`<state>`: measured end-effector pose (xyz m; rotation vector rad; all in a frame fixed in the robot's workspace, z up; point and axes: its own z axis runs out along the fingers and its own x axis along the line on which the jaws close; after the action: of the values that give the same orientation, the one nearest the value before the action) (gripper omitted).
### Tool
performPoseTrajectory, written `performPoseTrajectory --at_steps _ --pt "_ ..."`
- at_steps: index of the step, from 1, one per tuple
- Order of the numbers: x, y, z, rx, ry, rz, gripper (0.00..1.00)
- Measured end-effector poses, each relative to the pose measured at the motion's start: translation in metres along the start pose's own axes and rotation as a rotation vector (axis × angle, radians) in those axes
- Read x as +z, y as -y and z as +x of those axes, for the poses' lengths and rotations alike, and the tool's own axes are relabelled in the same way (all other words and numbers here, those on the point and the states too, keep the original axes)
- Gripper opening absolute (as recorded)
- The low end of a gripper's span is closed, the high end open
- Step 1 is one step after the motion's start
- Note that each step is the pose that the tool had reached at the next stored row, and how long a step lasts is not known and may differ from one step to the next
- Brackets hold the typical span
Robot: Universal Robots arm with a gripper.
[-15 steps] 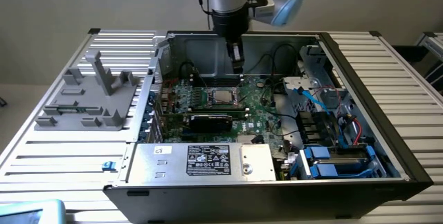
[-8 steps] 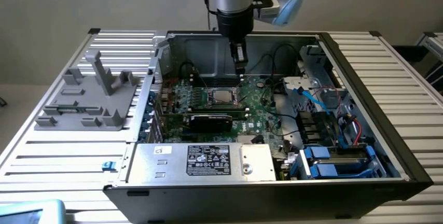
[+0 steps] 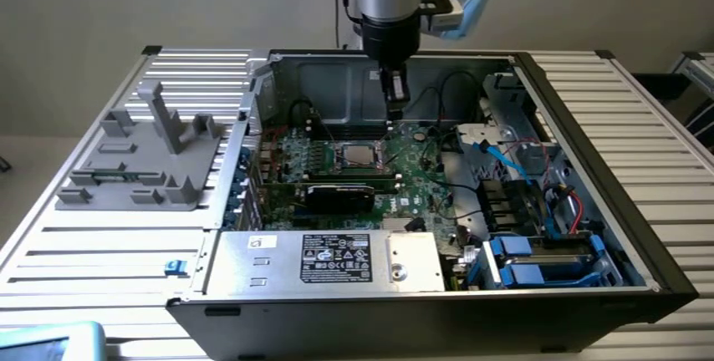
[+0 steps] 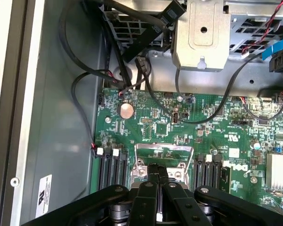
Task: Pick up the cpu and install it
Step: 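Close the cpu cover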
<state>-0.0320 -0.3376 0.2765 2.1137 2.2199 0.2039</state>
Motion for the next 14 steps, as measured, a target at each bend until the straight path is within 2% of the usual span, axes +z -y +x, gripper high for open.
performPoseTrajectory --at_steps 2,8,10,14 --pt "0.0005 -0.0040 -0.001 0.000 -0.0008 0.0038 0.11" --pt "0.0024 -0.0178 -0.003 0.002 -0.0051 0.0243 0.11" --pt "0.0031 -0.0226 -0.004 0.002 -0.0069 0.0320 0.11" --pt "0.0045 -0.0326 -0.005 0.004 -0.0097 0.0514 0.11"
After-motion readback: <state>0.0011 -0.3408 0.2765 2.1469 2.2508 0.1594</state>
